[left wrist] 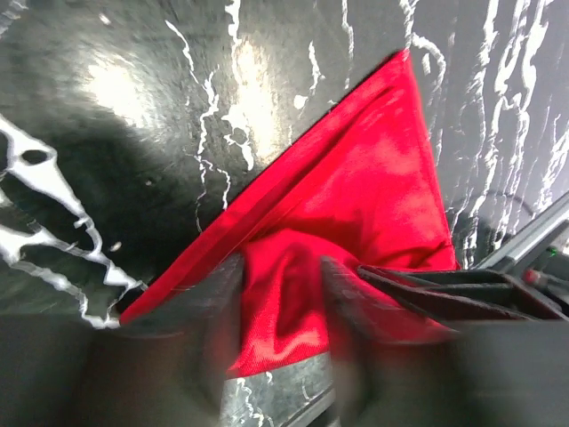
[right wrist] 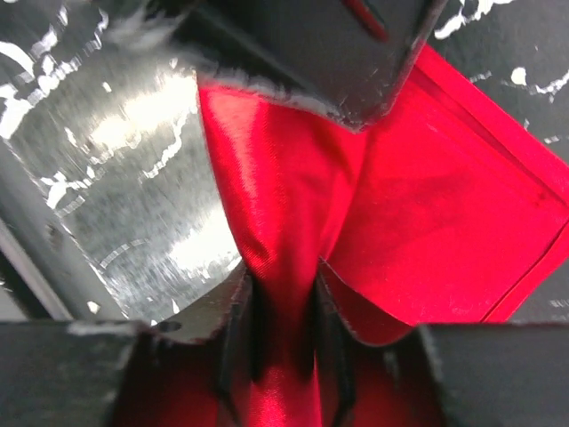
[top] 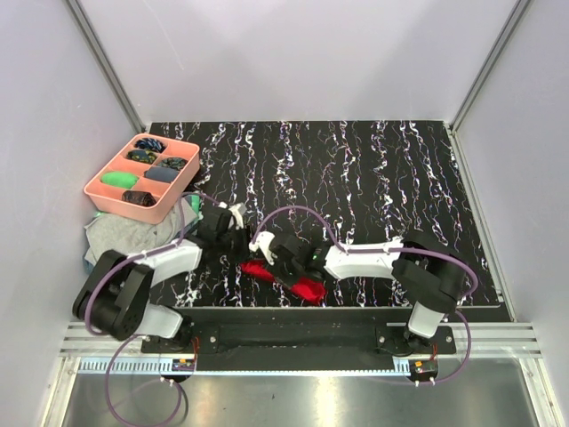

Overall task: Fold the napkin, place the utensils inside, and roll it up
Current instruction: Roll the napkin with the utensil

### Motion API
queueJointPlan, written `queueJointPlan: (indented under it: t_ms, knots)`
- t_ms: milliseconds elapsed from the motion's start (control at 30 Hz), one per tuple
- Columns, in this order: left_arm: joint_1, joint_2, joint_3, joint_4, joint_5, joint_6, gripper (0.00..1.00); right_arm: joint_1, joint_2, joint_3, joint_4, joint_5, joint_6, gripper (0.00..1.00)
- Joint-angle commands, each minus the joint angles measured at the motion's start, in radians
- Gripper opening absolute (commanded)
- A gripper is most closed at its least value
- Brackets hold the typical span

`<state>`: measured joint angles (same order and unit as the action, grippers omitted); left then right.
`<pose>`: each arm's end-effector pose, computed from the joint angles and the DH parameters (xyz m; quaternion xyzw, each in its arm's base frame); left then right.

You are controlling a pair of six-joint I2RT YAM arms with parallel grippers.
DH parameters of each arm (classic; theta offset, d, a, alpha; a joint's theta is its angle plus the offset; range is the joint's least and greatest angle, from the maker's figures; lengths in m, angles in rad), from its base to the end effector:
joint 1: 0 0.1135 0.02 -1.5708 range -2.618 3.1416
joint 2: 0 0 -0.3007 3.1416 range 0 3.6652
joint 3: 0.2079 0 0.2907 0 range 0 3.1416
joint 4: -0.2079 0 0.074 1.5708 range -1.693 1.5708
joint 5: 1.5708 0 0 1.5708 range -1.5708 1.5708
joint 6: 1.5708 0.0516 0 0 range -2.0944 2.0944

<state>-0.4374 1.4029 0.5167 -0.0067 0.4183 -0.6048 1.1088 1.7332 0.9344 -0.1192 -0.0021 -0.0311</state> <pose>0.2376 -0.1342 0.1332 -0.0083 0.9251 -0.3317 0.1846 0.1721 0.3459 0.1485 -0.5114 0.7973 0.1654 0.2747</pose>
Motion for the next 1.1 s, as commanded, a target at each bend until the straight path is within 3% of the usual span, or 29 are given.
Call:
queueJointPlan:
  t_ms: [0, 167, 633, 900, 1067]
  knots:
    - [0.031, -0.143, 0.028, -0.052, -0.071, 0.010, 0.52, -0.044, 0.068, -0.023, -0.043, -0.206, 0.083, 0.31]
    - [0.072, -0.257, 0.002, -0.121, -0.128, 0.033, 0.69, -0.098, 0.078, -0.025, -0.037, -0.379, 0.115, 0.28]
    - [0.080, -0.421, -0.106, -0.179, -0.135, 0.030, 0.88, -0.273, 0.150, 0.047, -0.056, -0.752, 0.212, 0.29]
    - [0.080, -0.490, -0.167, -0.119, -0.109, 0.016, 0.90, -0.326, 0.221, 0.092, -0.077, -0.863, 0.257, 0.28]
    - [0.080, -0.429, -0.193, -0.024, -0.061, 0.007, 0.81, -0.351, 0.264, 0.112, -0.082, -0.935, 0.280, 0.28]
